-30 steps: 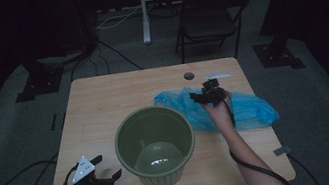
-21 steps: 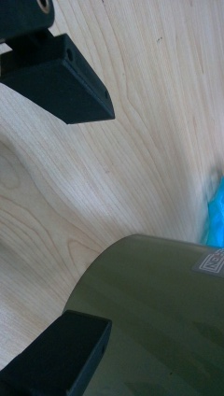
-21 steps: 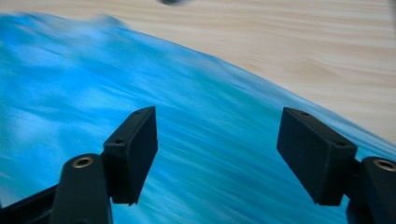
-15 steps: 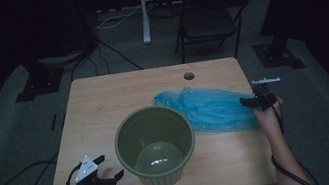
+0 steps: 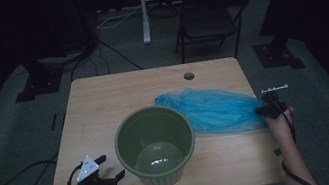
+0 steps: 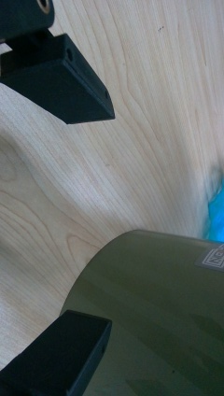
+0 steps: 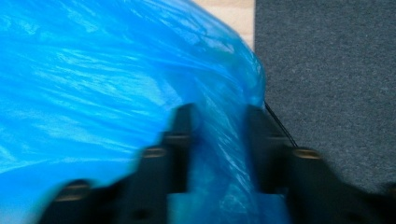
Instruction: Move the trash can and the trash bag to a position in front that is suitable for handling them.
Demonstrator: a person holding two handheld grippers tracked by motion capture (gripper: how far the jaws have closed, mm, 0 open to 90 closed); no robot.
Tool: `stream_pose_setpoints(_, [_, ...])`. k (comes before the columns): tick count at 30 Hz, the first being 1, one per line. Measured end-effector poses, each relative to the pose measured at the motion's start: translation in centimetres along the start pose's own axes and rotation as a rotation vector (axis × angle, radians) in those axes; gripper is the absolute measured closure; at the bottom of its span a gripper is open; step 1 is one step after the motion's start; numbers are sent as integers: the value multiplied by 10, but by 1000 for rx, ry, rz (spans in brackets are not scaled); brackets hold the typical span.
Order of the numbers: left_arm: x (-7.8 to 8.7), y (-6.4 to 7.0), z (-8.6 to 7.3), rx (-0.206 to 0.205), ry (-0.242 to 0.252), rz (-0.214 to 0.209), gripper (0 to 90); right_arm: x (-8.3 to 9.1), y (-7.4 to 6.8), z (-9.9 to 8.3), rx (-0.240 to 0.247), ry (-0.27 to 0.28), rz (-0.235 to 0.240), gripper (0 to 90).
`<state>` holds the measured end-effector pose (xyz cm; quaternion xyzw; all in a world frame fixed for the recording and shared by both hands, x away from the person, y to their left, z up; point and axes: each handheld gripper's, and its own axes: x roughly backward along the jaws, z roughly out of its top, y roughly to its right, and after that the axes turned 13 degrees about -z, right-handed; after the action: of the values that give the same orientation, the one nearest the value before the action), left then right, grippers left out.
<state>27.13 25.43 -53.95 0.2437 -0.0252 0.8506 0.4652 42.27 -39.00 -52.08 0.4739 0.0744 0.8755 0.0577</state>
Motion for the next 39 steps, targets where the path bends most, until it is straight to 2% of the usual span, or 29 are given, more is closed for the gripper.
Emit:
stream_pose_setpoints(1, [0, 0, 0, -1, 0, -1, 33, 2, -1, -1, -9, -3, 12, 873])
stream_pose_setpoints(2, [0, 0, 0, -1, 0, -2, 33, 4, -1, -2, -22, 2, 20, 887])
stream_pose_setpoints(8, [-1, 0, 1, -4, 0, -3, 33, 26, -7, -17, -99, 51, 54, 873])
stream_pose_setpoints(10, [0, 0, 1, -6, -2, -1, 33, 36, -12, -29, -115, 42, 88, 665])
stream_pose_setpoints(11, [0, 0, 1, -6, -2, -1, 33, 36, -12, -29, -115, 42, 88, 665])
stream_pose_setpoints(12, [0, 0, 1, -4, -1, 1, 33, 50, -21, -48, -91, 49, 132, 594])
stream_pose_setpoints(14, [0, -1, 0, 0, -1, 2, 33, 55, -24, -54, -75, 48, 148, 565])
stream_pose_setpoints(15, [-1, -1, 0, 1, -1, 2, 33, 66, -32, -70, -33, 29, 207, 500])
stream_pose_setpoints(17, [-1, 0, 0, -3, -5, -1, 33, 78, -39, -83, 3, 20, 255, 458])
stream_pose_setpoints(18, [-2, 0, 0, -5, -6, -2, 33, 84, -41, -88, -12, 22, 296, 390])
stream_pose_setpoints(21, [-3, 1, 0, -8, -10, -4, 33, 102, -46, -93, 1, 68, 367, 312])
stream_pose_setpoints(23, [-3, 1, 0, -6, -9, -5, 33, 113, -47, -88, 38, 115, 362, 300])
stream_pose_setpoints(25, [-3, 1, 1, -8, -7, -7, 33, 116, -44, -77, 54, 159, 344, 278])
stream_pose_setpoints(27, [-3, 1, 1, -9, -7, -7, 33, 112, -41, -60, 55, 189, 350, 256])
stream_pose_setpoints(29, [-3, 1, 1, -8, -7, -7, 33, 104, -40, -42, 61, 207, 381, 237])
stream_pose_setpoints(31, [-3, 0, 1, -6, -8, -8, 33, 94, -44, -24, 97, 235, 378, 256])
stream_pose_setpoints(35, [-2, 0, 0, -1, -5, -5, 33, 66, -60, 4, 156, 205, 413, 277])
stream_pose_setpoints(37, [-1, 0, 0, -3, -3, -3, 33, 51, -70, 11, 182, 175, 414, 277])
stream_pose_setpoints(39, [0, 0, 0, -1, 0, -3, 33, 39, -80, 13, 213, 144, 393, 277])
